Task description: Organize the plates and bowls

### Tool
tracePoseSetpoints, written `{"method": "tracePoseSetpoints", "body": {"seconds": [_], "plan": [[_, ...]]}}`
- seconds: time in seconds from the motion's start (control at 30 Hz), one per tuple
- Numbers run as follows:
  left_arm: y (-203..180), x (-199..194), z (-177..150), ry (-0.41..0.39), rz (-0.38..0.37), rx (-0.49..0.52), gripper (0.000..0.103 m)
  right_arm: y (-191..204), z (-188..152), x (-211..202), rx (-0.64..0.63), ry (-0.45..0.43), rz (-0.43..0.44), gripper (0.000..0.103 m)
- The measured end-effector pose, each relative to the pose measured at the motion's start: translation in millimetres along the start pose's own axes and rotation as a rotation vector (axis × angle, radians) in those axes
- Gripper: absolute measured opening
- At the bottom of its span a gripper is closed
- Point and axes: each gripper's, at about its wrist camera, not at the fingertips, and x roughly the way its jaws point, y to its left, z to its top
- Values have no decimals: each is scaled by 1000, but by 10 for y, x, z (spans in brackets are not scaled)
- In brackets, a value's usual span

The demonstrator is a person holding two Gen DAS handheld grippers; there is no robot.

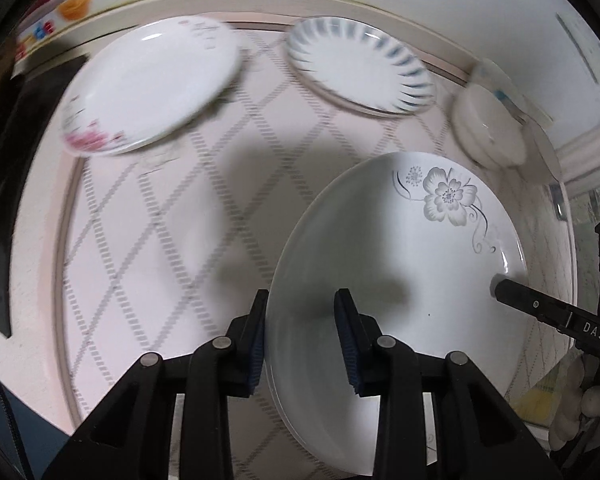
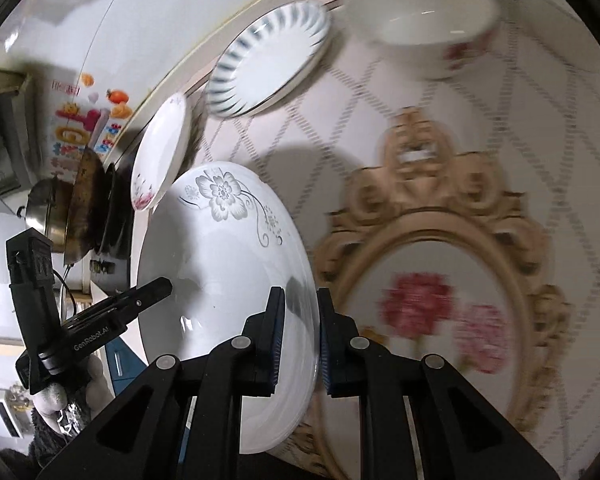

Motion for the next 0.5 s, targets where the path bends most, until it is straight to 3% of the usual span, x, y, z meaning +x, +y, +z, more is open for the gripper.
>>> {"method": "tracePoseSetpoints", "body": {"seconds": [0.2, 0.5], "plan": [[-476, 242, 39, 22, -9, 77, 29, -539, -23, -262, 58, -28, -21, 17], [-757, 448, 29, 38, 9, 97, 30, -1021, -89, -362, 95, -44, -35, 17]]}}
